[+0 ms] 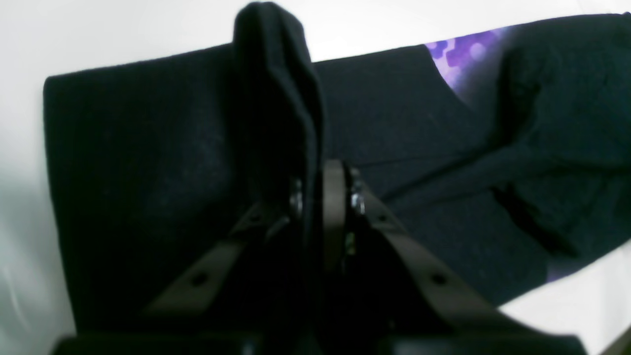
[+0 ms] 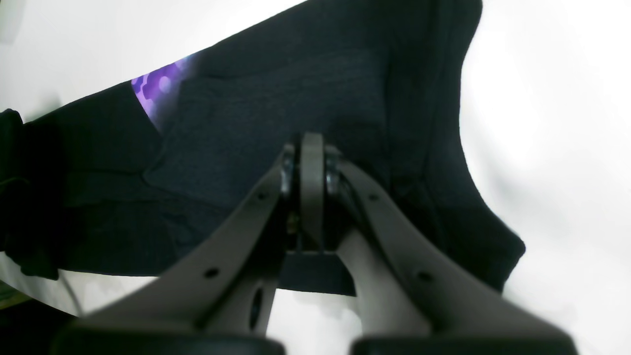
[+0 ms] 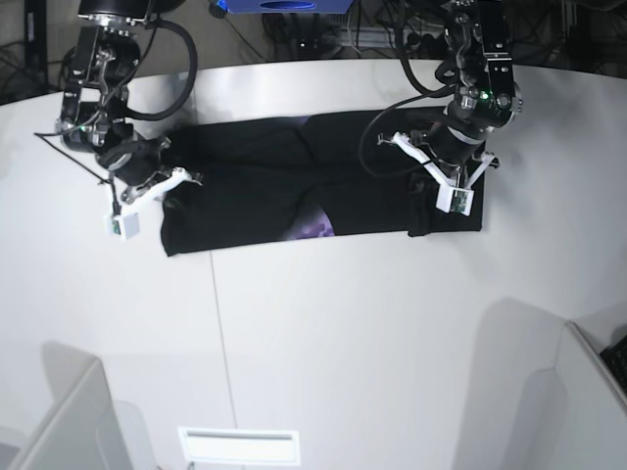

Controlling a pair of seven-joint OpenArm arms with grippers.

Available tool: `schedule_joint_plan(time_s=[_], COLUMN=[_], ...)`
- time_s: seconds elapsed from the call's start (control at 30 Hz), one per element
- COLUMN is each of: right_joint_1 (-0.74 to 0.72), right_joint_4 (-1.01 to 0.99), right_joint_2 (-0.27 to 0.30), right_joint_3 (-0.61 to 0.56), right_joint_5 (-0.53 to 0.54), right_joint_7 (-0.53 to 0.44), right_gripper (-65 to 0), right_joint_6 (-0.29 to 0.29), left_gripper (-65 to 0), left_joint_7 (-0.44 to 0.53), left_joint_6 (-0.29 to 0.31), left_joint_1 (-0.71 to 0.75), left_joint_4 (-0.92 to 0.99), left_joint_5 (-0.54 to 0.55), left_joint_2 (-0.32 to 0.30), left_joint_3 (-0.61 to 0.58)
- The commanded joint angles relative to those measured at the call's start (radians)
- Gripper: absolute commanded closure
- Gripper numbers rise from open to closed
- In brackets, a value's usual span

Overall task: Fold the T-shirt properly
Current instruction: 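Move the left gripper inward and grasp the strip's middle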

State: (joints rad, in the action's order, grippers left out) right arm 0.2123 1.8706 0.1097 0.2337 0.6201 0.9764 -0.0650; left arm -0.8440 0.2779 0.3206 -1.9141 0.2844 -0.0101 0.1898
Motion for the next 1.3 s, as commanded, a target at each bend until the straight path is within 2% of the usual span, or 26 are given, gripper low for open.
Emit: schedule_joint_plan(time_s=[0.0,0.23,0.37,0.43,0.63,1.27], right_joint_1=[-0.007,0.003,0.006,0.006,0.008,0.006], right_joint_4=[0.017,0.017,0.017,0.017,0.017,0.017], right_joint_2=[0.006,0.006,0.006,0.006,0.006,0.006], right_joint_3=[0.006,0.006,0.006,0.006,0.006,0.006], right_joint_5=[0.013,0.013,0.013,0.013,0.013,0.013], right_joint_7=[-0.017,-0.017,-0.017,-0.017,-0.017,-0.017], right_gripper=[0.0,0.0,0.0,0.0,0.0,0.0], right_joint_6=[-0.006,-0.006,-0.006,-0.006,-0.006,-0.006], left_gripper=[0.0,0.0,0.0,0.0,0.0,0.0], left_joint_7=[0.021,0.021,0.021,0.021,0.021,0.021], left_joint_6=[0.001,-0.004,-0.076,-0.091,-0.091,-0.091], left_joint_1=[-0.007,-0.008,-0.031,-0.051,-0.061,-0.082], left_joint_4=[-0.015,-0.012,0.006,0.018,0.058,0.072], left_joint_5=[0.005,0.013,0.014,0.014,0.014,0.014], left_joint_2=[0.008,0.017,0.019,0.025,0.051,0.051], left_joint_3=[0.003,-0.071,-0.120,-0.145,-0.152,-0.146])
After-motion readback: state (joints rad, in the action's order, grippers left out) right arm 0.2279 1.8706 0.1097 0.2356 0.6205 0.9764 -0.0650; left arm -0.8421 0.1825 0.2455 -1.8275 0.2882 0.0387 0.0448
